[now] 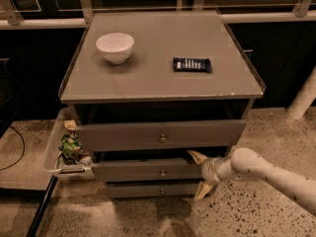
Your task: Open middle drawer
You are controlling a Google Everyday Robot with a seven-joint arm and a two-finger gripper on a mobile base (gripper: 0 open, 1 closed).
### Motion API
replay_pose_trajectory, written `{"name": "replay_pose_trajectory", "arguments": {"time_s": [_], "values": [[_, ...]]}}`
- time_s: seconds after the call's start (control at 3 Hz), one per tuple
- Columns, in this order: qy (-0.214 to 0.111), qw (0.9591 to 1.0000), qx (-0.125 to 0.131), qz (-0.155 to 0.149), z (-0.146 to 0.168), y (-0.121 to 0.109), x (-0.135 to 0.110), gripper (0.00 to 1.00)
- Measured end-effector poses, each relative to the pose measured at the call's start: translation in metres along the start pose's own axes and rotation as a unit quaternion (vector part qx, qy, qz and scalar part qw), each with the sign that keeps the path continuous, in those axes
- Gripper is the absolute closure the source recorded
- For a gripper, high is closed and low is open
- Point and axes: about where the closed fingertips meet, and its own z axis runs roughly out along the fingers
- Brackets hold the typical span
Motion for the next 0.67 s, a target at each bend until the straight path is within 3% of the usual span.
{"name": "replay_pose_trajectory", "arguments": {"time_s": [0.67], "values": [[-0.005,1.0,-0.003,0.001,0.019,-0.028,0.013,0.0]]}}
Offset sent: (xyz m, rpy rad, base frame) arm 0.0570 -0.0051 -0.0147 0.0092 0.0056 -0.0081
